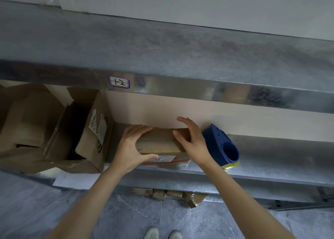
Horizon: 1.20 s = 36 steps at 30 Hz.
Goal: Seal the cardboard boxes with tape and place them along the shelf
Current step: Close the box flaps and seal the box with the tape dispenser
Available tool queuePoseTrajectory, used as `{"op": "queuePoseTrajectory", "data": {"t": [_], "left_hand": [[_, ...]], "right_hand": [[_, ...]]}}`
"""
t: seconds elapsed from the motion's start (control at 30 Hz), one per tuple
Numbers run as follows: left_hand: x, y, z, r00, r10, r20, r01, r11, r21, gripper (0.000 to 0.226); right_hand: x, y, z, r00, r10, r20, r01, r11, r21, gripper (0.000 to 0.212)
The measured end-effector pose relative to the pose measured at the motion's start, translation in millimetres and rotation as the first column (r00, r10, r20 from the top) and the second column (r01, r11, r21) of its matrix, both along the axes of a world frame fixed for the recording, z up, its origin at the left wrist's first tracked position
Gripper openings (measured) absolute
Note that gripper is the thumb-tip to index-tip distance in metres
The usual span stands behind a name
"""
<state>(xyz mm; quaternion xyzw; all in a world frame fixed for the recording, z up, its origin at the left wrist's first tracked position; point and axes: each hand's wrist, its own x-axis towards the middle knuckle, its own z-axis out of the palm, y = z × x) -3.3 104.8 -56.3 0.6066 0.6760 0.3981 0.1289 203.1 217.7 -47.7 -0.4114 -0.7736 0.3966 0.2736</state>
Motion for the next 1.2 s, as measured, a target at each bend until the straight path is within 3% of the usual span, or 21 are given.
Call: {"op": "queuePoseTrajectory", "data": {"t": [0.17, 0.37, 0.53, 0.9, 1.2], "left_hand": [[3.7, 9.0, 3.5, 0.991, 0.061, 0.122, -0.057, 0.998, -0.033, 0.072], [8.0, 18.1, -3.2, 0.974, 0.221, 0.049, -0.220, 0.975, -0.013, 0.041], [6.5, 18.6, -7.6, 0.973, 0.221, 0.060, -0.222, 0.975, 0.003, 0.036], [11.1, 20.8, -7.3, 0.849, 0.353, 0.393, -0.358, 0.931, -0.062, 0.053], [4.0, 9.6, -9.7, 0.799, 0.185, 0.573, -0.230, 0.973, 0.006, 0.047]], "right_hand": [[-4.3, 6.3, 0.0, 0.999, -0.025, 0.033, 0.025, 1.000, -0.014, 0.046], [-10.6, 6.8, -1.0, 0.988, -0.083, 0.128, 0.079, 0.996, 0.039, 0.061], [-10.5, 7.3, 0.3, 0.991, -0.091, 0.100, 0.091, 0.996, 0.003, 0.063], [-15.3, 5.1, -1.0, 0.965, -0.261, 0.007, 0.260, 0.955, -0.140, 0.091], [-4.7, 6.4, 0.8, 0.975, -0.191, -0.111, 0.152, 0.946, -0.287, 0.077]]}}
